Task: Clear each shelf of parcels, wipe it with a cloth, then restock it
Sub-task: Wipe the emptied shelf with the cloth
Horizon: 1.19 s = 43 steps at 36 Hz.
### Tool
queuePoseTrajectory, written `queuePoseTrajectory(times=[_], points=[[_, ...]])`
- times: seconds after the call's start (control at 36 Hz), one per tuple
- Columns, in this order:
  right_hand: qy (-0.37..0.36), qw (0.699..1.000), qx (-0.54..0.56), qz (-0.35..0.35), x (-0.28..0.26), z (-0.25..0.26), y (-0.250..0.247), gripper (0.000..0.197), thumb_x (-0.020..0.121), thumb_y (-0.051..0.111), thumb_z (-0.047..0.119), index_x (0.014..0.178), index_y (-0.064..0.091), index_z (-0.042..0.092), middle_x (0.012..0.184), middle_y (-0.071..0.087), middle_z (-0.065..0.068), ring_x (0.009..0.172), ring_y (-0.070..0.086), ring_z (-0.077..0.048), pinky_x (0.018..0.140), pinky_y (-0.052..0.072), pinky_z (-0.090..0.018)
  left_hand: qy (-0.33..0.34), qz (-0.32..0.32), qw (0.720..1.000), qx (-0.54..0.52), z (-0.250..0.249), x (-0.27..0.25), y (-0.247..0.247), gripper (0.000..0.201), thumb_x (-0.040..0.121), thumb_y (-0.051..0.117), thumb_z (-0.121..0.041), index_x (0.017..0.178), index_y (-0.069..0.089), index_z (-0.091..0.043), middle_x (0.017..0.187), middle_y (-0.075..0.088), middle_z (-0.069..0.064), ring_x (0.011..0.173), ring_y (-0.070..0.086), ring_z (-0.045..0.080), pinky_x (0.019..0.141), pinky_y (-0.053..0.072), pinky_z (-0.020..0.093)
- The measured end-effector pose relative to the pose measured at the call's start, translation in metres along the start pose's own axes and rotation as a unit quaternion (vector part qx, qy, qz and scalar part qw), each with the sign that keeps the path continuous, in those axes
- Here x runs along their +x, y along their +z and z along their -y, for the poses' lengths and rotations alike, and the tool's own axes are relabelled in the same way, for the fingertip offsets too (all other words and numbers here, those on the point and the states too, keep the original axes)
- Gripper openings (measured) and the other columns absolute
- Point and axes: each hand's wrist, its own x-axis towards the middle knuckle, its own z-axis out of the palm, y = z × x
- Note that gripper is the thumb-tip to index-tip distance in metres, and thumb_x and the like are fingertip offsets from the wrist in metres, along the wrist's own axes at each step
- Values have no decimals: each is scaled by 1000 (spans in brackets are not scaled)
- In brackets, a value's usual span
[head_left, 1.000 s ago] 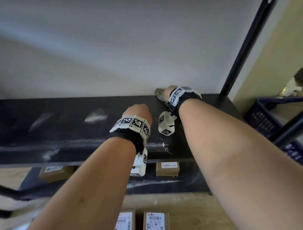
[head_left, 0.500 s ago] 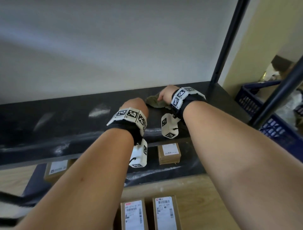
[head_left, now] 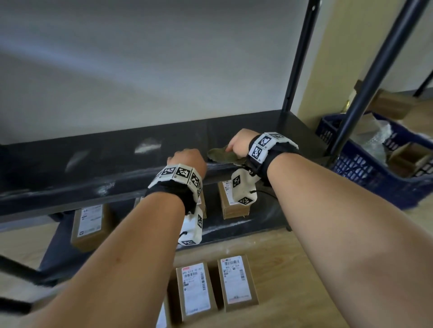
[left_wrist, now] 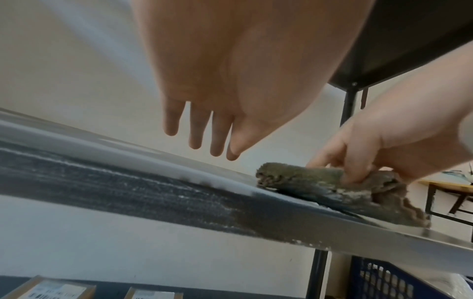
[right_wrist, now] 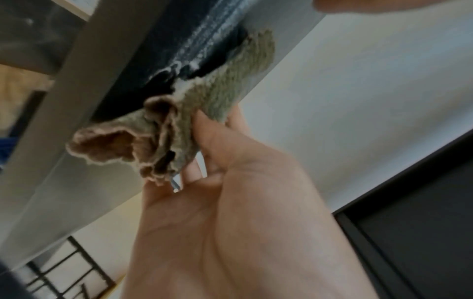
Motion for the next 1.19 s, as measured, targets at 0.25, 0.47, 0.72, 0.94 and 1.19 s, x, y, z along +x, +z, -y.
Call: queuePoseTrajectory(times=[0.25,0.47,0.72,0.94,1.19], points=[[133,986,-12,-99,-27,-43,-5,37,96,46,32,73,53,3,68,51,-9,61,49,-23,73,45,-36,10,-30,999,-19,9,-14,5,45,91,44,-11,136,48,-13,135,50,11,123,48,29,103,40,43],[79,992,11,-98,-20,-5,15,30,92,56,27,67,55,10,74,63,-10,77,64,-31,77,49,-35,1,-29,1000,-5,24,-10,0,49,90,48,-11,139,45,-15,140,46,7,128,42,28,106,34,43],[1,997,21,-76,-16,53,41,30,100,45,26,106,65,5,111,67,-14,101,64,-32,90,50,-38,-35,-20,999,-12,57,-19,-4,50,91,47,-10,141,42,-15,145,42,7,131,40,27,108,34,42],[-18,995,90,-48,-22,60,38,47,90,54,55,89,61,9,89,63,-8,78,59,-29,72,43,-34,-56,-37,997,-26,74,-29,-9,49,93,44,-10,142,41,-15,145,42,9,131,41,28,108,35,42],[110,987,-39,-114,-8,25,29,33,93,43,22,115,61,4,120,60,-19,111,57,-39,96,46,-48,-74,-53,995,-47,86,-32,-9,48,93,41,-7,140,43,-13,142,44,12,128,43,30,107,35,41]])
